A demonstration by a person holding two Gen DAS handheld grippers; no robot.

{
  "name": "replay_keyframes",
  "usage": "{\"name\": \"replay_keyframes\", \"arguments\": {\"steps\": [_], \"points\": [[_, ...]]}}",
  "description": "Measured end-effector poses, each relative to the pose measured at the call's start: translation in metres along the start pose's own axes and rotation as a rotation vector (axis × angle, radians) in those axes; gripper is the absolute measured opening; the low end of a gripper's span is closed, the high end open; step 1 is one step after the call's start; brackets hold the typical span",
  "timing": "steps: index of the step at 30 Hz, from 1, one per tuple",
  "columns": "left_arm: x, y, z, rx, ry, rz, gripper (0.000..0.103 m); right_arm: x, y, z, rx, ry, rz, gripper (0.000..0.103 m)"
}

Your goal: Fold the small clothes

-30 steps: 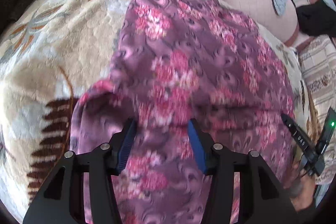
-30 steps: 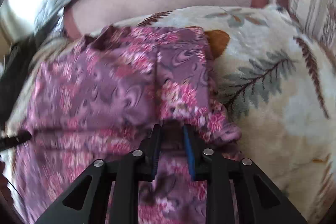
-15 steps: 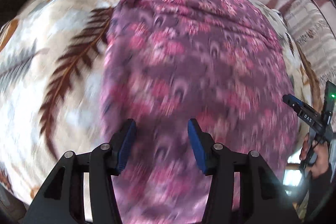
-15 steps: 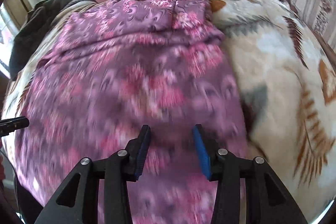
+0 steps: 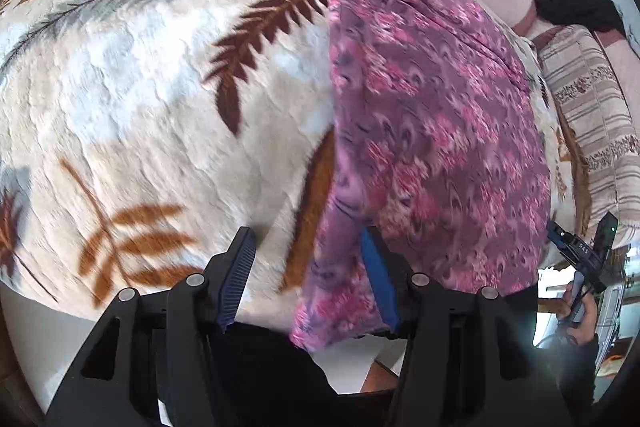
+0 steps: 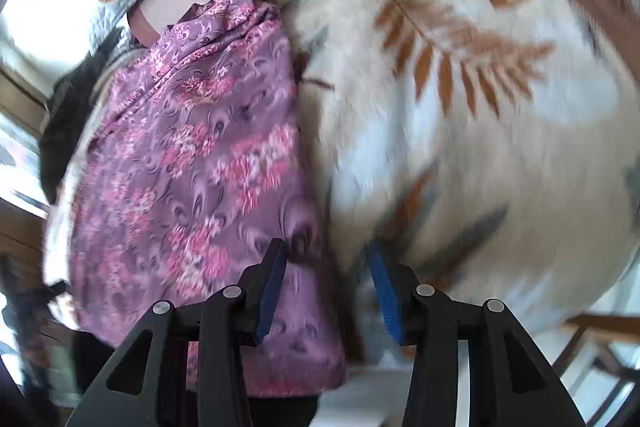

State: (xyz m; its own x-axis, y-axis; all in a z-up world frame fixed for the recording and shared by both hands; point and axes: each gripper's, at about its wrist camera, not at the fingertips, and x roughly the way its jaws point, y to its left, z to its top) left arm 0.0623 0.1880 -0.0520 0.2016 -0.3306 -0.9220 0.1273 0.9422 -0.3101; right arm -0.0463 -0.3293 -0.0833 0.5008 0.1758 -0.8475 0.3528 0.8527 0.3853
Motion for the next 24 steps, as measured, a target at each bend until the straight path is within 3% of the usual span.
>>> {"name": "replay_keyframes", "arguments": {"steps": [3,5,7,11,14,16,17,19,24], "points": [[0.004,-0.011,-0.009,0.007,0.017,-0.059,0.066,0.005,-0.001,-0.007,0.026,0.049,0.114,0.049],[0.012,-0.016,-0.014,-0.006,0.059,-0.116,0.066,0.013,0.006,-0.013,0.004,0.089,0.137,0.052],[0.016,-0.018,-0.017,-0.018,0.057,-0.116,0.069,0.015,0.014,-0.018,-0.046,0.084,0.123,0.055],[0.017,-0.021,-0.021,-0.043,0.072,-0.162,0.071,0.02,0.008,-0.023,0.012,0.142,0.287,0.058],[0.02,-0.022,-0.021,-0.05,0.073,-0.168,0.07,0.027,0.004,-0.028,0.025,0.156,0.324,0.055],[0.02,-0.022,-0.021,-0.054,0.076,-0.176,0.039,0.028,0.0,-0.028,0.045,0.151,0.352,0.031],[0.02,-0.02,-0.022,-0.053,0.096,-0.197,0.006,0.027,0.0,-0.028,0.055,0.154,0.382,0.008],[0.021,-0.019,-0.022,-0.073,0.117,-0.226,0.004,0.023,0.001,-0.026,0.046,0.129,0.398,0.008],[-0.002,-0.021,-0.017,-0.08,0.057,-0.305,0.004,-0.004,0.012,-0.018,0.021,0.022,0.494,0.007]]}}
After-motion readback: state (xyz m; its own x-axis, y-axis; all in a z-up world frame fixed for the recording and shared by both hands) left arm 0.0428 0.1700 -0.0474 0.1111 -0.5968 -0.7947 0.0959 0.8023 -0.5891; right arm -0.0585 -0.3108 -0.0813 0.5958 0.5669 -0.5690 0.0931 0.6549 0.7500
